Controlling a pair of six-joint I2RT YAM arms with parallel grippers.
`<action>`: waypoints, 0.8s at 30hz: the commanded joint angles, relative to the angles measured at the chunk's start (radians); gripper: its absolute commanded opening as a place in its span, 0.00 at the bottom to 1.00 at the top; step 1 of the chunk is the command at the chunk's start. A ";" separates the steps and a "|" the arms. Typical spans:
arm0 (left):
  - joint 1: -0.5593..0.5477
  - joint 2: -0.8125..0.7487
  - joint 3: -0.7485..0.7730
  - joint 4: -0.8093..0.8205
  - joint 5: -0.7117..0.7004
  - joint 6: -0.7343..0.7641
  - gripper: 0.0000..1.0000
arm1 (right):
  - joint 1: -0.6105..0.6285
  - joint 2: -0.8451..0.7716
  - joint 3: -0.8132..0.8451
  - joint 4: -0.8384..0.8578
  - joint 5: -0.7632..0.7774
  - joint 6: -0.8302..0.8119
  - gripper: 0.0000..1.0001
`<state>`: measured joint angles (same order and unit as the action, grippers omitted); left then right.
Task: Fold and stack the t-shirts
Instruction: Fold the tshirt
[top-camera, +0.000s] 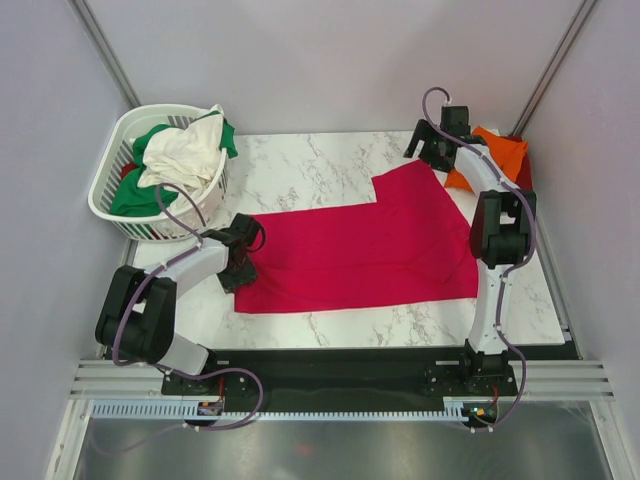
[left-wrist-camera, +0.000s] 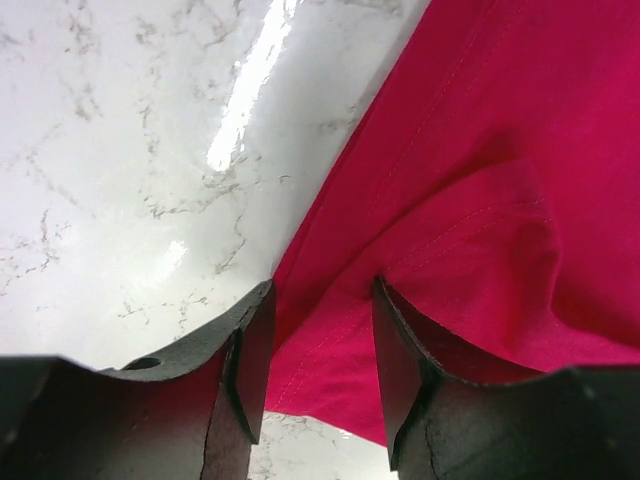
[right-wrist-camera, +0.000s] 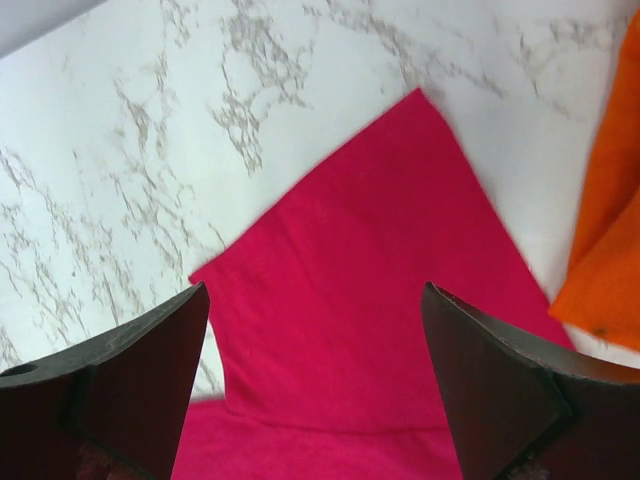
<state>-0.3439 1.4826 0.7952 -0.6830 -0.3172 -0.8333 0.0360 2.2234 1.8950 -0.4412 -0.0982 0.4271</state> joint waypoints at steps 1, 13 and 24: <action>0.011 -0.013 -0.011 -0.093 -0.023 0.002 0.51 | -0.001 0.070 0.148 0.012 0.008 -0.036 0.95; 0.002 -0.136 0.141 -0.136 0.076 0.158 0.61 | -0.005 0.355 0.412 0.006 0.084 -0.111 0.96; 0.000 -0.166 0.101 -0.138 0.078 0.178 0.59 | -0.005 0.400 0.394 0.007 0.069 -0.096 0.81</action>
<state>-0.3401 1.3487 0.9081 -0.8093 -0.2485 -0.6937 0.0353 2.5877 2.2742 -0.4194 -0.0238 0.3237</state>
